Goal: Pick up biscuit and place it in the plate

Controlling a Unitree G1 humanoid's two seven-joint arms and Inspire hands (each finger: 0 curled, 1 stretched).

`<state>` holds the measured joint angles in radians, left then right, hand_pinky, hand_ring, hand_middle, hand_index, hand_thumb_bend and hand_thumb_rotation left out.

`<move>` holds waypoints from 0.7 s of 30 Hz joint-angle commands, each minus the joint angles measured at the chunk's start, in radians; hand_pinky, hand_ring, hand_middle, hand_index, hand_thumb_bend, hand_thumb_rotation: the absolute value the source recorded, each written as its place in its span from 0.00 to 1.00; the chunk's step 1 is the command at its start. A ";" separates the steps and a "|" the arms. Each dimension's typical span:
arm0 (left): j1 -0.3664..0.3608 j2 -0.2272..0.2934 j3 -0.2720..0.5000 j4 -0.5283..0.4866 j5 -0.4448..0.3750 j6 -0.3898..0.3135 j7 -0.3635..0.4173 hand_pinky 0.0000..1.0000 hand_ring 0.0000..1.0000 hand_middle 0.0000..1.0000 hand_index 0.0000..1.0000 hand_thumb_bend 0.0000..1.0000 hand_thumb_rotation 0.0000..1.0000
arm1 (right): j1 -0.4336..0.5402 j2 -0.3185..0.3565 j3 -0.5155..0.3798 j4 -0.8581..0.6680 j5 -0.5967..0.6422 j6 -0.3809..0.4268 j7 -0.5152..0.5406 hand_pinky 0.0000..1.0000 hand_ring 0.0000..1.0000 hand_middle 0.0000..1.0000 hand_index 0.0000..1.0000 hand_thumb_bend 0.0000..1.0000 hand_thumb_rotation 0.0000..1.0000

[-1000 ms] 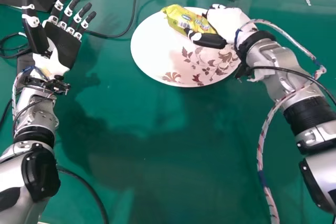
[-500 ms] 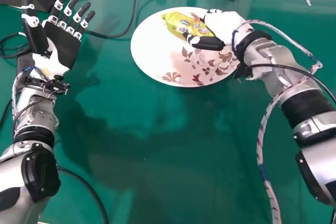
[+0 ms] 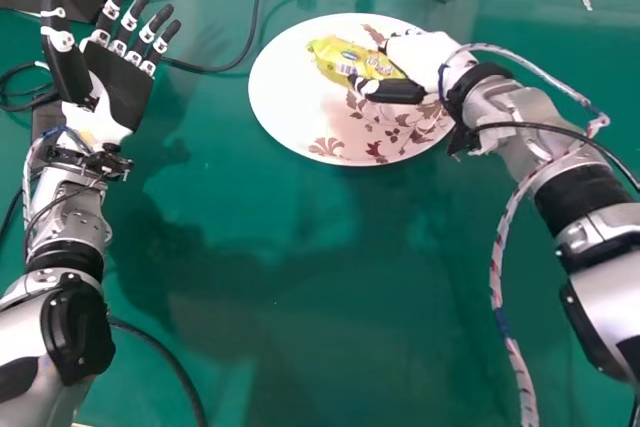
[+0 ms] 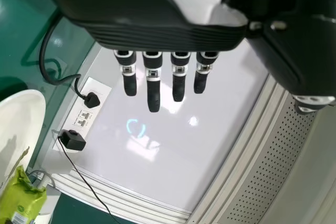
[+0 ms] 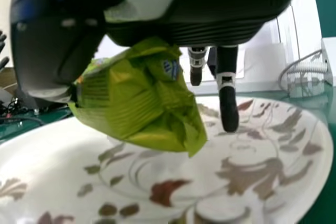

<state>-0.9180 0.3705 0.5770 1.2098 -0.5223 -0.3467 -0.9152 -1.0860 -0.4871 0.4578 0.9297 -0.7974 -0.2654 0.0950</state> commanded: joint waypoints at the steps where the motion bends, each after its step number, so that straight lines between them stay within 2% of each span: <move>1: -0.002 0.009 0.004 0.002 -0.002 -0.002 -0.003 0.94 0.88 0.97 1.00 0.91 0.42 | -0.037 0.005 0.011 0.017 -0.001 -0.005 -0.014 0.28 0.45 0.42 0.54 0.50 0.00; 11: -0.002 0.005 0.005 0.000 -0.004 -0.009 -0.009 0.92 0.88 0.97 1.00 0.94 0.49 | -0.061 0.014 0.047 0.078 -0.008 -0.020 -0.020 0.28 0.45 0.42 0.54 0.50 0.00; 21: -0.002 0.006 0.006 -0.001 -0.006 -0.003 -0.008 0.93 0.88 0.97 1.00 0.96 0.49 | -0.074 0.022 0.070 0.125 -0.002 -0.037 -0.025 0.28 0.45 0.42 0.53 0.50 0.00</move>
<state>-0.9182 0.3704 0.5775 1.2097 -0.5231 -0.3460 -0.9178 -1.1490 -0.4706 0.5188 1.0430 -0.7997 -0.2948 0.0732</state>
